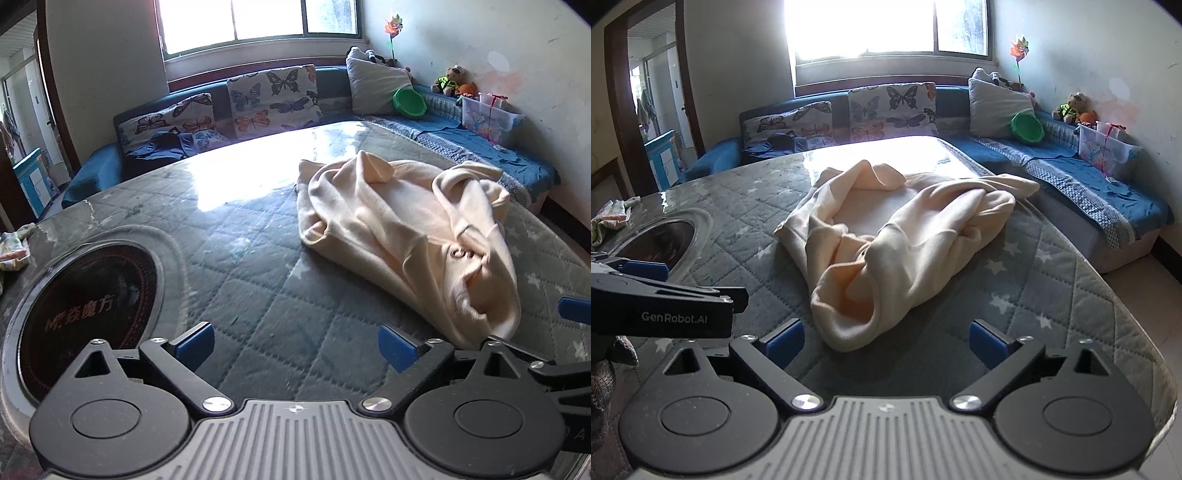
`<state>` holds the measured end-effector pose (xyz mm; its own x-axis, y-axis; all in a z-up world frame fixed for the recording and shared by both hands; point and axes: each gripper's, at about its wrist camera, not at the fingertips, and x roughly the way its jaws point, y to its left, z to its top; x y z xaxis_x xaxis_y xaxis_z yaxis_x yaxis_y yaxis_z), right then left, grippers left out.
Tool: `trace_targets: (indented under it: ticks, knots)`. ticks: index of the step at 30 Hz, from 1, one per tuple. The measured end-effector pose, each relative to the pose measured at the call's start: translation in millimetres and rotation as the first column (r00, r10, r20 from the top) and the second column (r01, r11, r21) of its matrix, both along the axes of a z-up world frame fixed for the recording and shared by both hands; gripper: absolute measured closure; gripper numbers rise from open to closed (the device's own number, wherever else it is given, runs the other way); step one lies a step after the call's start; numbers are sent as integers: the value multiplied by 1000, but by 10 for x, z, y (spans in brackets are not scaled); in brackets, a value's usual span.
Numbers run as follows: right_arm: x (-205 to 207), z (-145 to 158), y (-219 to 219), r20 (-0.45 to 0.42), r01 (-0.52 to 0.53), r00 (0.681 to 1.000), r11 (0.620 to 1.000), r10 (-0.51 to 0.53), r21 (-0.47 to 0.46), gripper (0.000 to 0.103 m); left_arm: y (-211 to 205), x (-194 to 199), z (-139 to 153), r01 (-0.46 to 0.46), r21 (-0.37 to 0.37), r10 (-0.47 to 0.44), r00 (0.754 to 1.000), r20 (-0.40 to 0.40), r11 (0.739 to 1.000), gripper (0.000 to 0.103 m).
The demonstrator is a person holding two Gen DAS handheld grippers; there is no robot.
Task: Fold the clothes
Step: 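Close both grippers on the hem of the cream sweatshirt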
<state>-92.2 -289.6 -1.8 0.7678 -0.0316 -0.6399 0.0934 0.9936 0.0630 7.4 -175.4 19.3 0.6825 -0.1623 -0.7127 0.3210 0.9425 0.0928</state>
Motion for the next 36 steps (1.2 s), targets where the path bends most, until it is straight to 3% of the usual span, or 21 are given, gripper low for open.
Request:
trace_targets:
  ticks: [8,17,28,34,36]
  knots:
    - [193,91,-129,21,3,1000,1000,-3,17,17,-125,219,151,0,-41,1,1000,17,999,21]
    - [546,183,-267,42,13,999,1000,-13,16,31,-333,586,319,-6,-87,9,999,37,996,21]
    - [1051,97,-342,10,-2,1000,1000,2,3,44,-617,991,164,5,-92,-7,1000,-26,996,22]
    - [1221,-2,-361,-14,-8,1000,1000,8,21,55,-657,1191,43,5,-95,-12,997,-71,995,43]
    - [1275,-32,-350,-24,-13,1000,1000,13,12,59,-644,1231,12,2,-96,-10,996,-84,995,59]
